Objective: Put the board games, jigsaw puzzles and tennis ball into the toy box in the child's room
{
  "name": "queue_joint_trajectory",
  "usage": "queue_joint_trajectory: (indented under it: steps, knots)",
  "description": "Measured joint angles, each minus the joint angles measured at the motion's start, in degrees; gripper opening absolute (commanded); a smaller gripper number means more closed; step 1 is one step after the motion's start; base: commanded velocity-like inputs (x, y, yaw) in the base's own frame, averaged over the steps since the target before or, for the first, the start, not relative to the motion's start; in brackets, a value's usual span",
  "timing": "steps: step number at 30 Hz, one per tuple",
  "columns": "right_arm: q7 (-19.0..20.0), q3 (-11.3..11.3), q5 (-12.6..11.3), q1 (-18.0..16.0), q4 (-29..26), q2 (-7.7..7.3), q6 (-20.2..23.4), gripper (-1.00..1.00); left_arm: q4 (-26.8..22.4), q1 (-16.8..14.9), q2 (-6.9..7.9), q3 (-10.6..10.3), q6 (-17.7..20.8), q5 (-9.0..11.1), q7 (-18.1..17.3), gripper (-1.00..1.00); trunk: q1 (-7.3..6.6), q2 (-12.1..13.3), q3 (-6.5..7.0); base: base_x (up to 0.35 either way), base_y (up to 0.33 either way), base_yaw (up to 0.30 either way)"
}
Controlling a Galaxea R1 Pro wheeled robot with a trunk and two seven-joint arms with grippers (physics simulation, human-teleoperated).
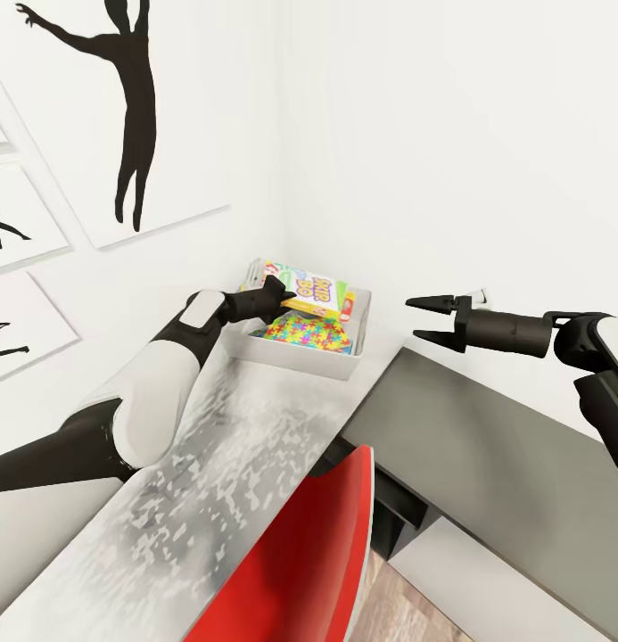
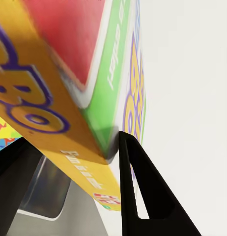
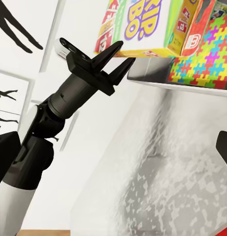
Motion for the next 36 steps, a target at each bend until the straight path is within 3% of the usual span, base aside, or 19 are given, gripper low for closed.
queue_joint_trajectory:
  steps: [36]
  knots:
    - [0.0,0.34,0.4,0.0,0.43,0.17,-0.01,1.0,-0.52,-0.05,-0.07,0.0,-0.08,-0.51,0.09,-1.0,0.0,0.0,0.0,0.0,0.0,0.0]
